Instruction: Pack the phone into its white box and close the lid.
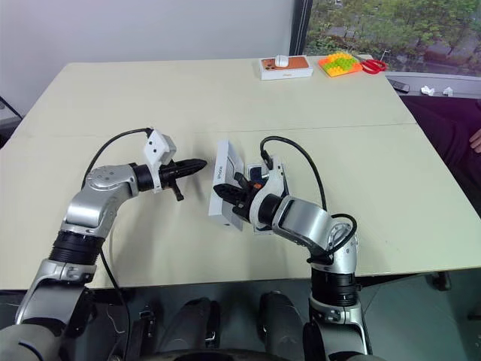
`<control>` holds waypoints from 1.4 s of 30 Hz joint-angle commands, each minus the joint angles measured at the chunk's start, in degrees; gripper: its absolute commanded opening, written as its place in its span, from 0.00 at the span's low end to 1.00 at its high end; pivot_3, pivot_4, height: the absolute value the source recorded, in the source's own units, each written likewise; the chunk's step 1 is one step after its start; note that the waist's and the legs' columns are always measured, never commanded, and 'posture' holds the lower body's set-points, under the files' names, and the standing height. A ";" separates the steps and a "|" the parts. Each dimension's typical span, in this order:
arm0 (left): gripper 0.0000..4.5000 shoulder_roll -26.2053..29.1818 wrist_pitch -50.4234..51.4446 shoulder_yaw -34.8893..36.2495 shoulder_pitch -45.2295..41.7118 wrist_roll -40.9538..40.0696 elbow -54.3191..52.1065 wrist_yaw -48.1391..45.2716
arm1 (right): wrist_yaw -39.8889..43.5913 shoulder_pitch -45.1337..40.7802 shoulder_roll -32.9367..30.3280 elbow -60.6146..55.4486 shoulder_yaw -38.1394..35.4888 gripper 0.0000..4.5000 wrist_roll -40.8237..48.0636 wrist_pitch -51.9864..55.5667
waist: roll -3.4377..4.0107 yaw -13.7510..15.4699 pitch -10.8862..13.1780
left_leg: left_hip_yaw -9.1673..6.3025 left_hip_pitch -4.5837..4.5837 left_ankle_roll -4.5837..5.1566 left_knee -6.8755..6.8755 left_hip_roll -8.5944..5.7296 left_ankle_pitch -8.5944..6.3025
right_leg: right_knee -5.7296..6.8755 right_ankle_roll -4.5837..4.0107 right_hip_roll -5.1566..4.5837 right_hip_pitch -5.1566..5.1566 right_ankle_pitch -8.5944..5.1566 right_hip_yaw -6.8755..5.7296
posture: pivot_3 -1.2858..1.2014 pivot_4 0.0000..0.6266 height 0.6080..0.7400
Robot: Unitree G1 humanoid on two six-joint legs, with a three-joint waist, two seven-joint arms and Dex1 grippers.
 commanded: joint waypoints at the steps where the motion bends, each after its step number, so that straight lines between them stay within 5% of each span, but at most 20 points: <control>1: 0.00 -0.22 1.81 -0.78 0.33 -1.80 -3.96 -1.72 | -0.13 -1.55 -2.01 -2.00 -1.23 0.32 0.84 -1.79 | 0.00 0.14 0.00 | 0.01 -0.01 0.00 0.00 -0.01 0.00 | -0.01 0.00 -0.01 0.00 0.00 0.00 | 0.52 0.24 1.00; 4: 0.00 -0.94 3.64 -1.48 1.15 -3.11 -6.54 -2.55 | 1.16 -4.09 -5.95 -1.27 -3.08 0.62 0.84 -1.96 | 0.01 0.13 0.01 | 0.01 -0.01 0.00 0.01 -0.02 0.00 | -0.04 0.00 -0.02 0.01 0.00 0.00 | 0.52 0.24 1.00; 12: 0.00 -6.05 7.73 -4.85 1.77 -4.87 -11.83 -1.27 | 7.95 -11.80 -25.17 5.13 -5.78 0.62 0.84 0.41 | 0.00 0.26 0.00 | 0.02 -0.04 0.09 0.00 -0.02 -0.05 | -0.15 0.01 0.01 0.03 -0.01 0.01 | 0.52 0.24 1.00; 20: 0.00 -10.87 10.29 -9.40 1.26 -4.29 -13.73 0.64 | 14.56 -12.34 -36.57 7.83 -3.29 0.62 -4.48 1.27 | 0.00 0.20 0.00 | 0.10 -0.03 0.15 0.00 -0.02 -0.08 | -0.17 0.01 0.01 0.03 -0.01 0.06 | 0.52 0.24 1.00; 28: 0.00 -7.94 14.82 0.19 -0.66 -8.08 -11.93 4.99 | 32.86 -11.92 -49.34 0.82 3.96 0.62 -29.82 6.80 | 0.00 0.25 0.01 | 0.08 -0.03 0.15 0.01 -0.02 -0.08 | -0.20 0.02 0.08 0.03 -0.02 0.04 | 0.52 0.24 1.00; 31: 0.00 -4.67 14.77 1.49 -0.20 -7.42 -10.80 5.08 | 39.12 -10.71 -50.40 -1.19 4.96 0.42 -35.92 6.31 | 0.00 0.16 0.01 | 0.07 -0.02 0.20 0.00 -0.02 -0.11 | -0.23 0.04 0.15 0.02 -0.03 0.04 | 0.52 0.24 1.00; 35: 0.00 -0.30 13.17 -0.29 1.52 -4.65 -9.79 3.77 | 46.42 -10.25 -50.55 -5.36 8.38 0.01 -43.92 6.20 | -0.01 0.38 0.01 | 0.05 -0.05 0.20 -0.02 -0.01 -0.12 | -0.25 0.05 0.11 0.02 -0.04 0.02 | 0.52 0.24 1.00; 42: 0.00 -0.90 15.88 -7.48 1.19 -2.37 -9.50 2.63 | 52.96 -9.70 -50.99 -10.21 17.10 0.01 -62.16 4.98 | -0.02 1.40 0.02 | 0.09 -0.10 0.20 0.05 -0.10 -0.12 | -0.31 0.07 -0.07 0.03 -0.05 0.03 | 0.52 0.24 1.00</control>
